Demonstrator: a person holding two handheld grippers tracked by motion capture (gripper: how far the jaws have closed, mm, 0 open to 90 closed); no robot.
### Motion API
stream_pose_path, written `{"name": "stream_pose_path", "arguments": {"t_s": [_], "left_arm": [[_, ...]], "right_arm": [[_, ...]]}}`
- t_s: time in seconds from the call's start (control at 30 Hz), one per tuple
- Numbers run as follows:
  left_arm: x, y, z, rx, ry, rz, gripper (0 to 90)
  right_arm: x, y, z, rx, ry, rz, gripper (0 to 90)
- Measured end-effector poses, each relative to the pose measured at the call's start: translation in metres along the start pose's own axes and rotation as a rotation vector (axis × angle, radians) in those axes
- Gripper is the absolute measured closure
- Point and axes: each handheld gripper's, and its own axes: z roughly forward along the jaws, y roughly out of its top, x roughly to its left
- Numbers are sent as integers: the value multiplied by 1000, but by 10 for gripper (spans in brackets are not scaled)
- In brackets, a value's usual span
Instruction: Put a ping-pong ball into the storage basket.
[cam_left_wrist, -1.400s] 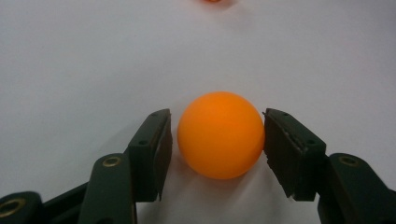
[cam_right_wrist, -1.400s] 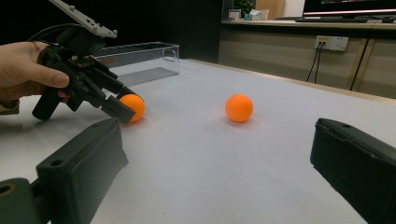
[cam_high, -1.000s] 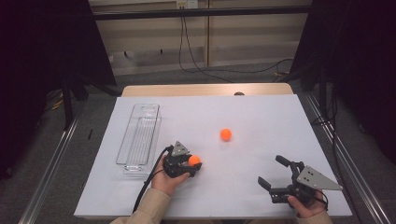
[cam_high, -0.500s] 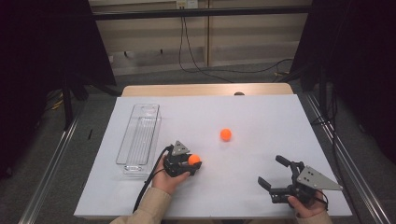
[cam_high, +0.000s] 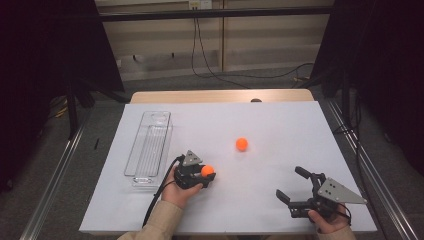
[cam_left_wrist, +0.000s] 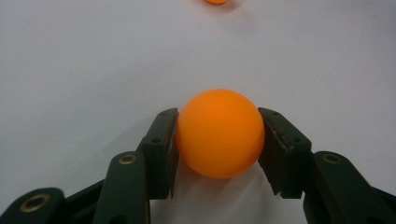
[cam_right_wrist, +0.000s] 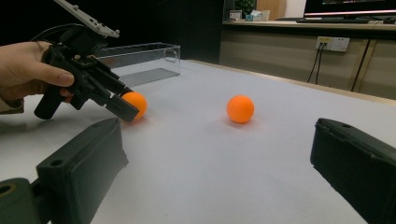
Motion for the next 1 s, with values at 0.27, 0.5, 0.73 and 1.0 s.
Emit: {"name": "stream_pose_path", "arguments": {"t_s": [0.27, 0.5, 0.73, 1.0], "left_arm": [[1, 2, -4, -8, -12, -11, 508], [3, 4, -8, -14, -15, -14, 508], [5, 5, -11, -15, -21, -26, 508], [6, 7, -15, -14, -23, -30, 508]], "right_arm": [[-1, 0, 0, -2, 0, 0, 21], [0, 0, 0, 0, 1, 1, 22], [-1, 0, 0, 0, -1, 3, 22], [0, 0, 0, 0, 1, 1, 23]]}}
